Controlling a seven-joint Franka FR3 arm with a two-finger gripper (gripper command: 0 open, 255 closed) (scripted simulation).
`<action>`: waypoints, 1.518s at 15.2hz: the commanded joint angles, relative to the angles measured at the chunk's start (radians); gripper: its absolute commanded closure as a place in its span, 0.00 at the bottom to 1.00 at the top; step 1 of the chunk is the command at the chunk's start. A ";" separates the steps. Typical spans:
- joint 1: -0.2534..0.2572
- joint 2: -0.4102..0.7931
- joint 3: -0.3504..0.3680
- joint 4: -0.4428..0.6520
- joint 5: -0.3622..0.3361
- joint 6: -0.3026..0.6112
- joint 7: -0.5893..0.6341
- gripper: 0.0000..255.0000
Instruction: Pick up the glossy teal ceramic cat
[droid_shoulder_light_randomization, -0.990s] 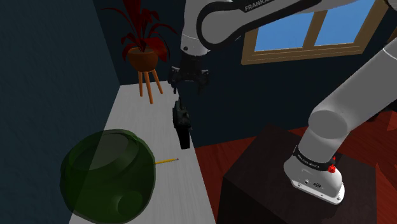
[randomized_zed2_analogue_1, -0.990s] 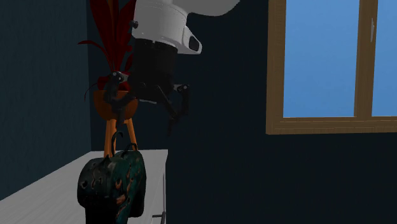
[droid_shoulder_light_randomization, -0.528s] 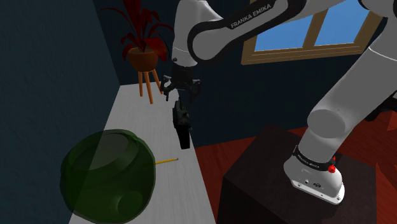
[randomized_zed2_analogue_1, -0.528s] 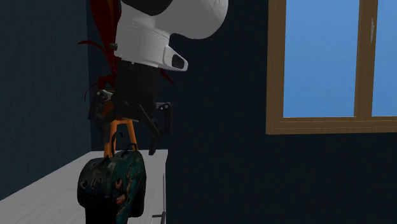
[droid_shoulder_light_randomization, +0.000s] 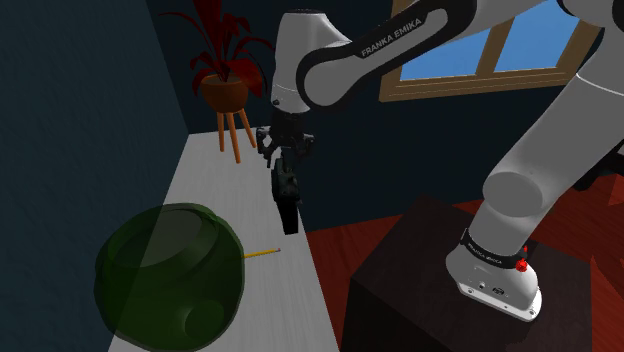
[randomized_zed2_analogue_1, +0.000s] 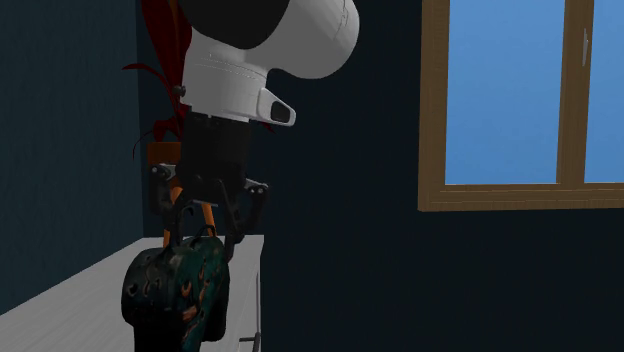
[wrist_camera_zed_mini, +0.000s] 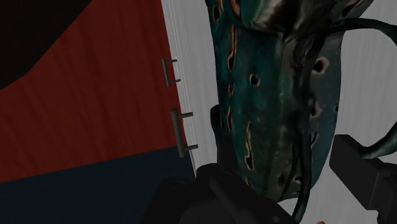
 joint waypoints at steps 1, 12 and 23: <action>0.000 0.002 0.000 -0.002 0.000 0.001 0.000 1.00; 0.003 -0.033 -0.015 0.053 0.019 -0.084 -0.015 1.00; 0.003 -0.068 -0.037 0.148 0.032 -0.210 -0.026 1.00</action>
